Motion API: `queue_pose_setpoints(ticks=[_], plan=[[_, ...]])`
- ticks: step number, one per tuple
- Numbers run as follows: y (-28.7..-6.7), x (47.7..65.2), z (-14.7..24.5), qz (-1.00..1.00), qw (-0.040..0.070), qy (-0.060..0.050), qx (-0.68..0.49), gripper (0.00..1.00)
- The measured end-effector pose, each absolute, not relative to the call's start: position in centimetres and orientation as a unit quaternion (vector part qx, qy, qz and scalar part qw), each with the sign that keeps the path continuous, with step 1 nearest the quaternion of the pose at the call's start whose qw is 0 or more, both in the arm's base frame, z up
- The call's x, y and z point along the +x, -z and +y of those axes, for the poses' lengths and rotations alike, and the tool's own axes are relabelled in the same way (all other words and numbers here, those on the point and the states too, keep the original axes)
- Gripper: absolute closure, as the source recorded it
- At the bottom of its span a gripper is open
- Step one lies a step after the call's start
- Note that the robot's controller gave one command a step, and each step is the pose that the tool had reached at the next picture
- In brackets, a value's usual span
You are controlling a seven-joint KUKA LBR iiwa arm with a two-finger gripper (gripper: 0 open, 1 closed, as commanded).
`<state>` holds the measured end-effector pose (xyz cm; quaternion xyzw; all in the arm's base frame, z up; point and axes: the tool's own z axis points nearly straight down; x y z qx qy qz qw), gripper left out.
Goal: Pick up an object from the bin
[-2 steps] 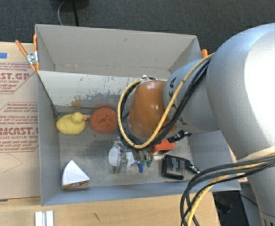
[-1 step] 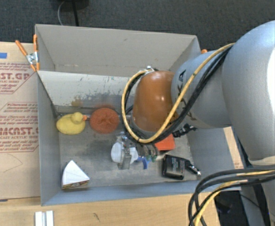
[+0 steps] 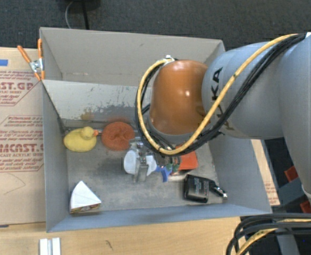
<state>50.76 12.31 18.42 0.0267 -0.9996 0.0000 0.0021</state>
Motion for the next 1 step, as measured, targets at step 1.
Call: queue_pose_setpoints(ticks=[1], plan=[[-24.42,50.45,12.30,-1.000,0.002,0.000,0.015,1.00]])
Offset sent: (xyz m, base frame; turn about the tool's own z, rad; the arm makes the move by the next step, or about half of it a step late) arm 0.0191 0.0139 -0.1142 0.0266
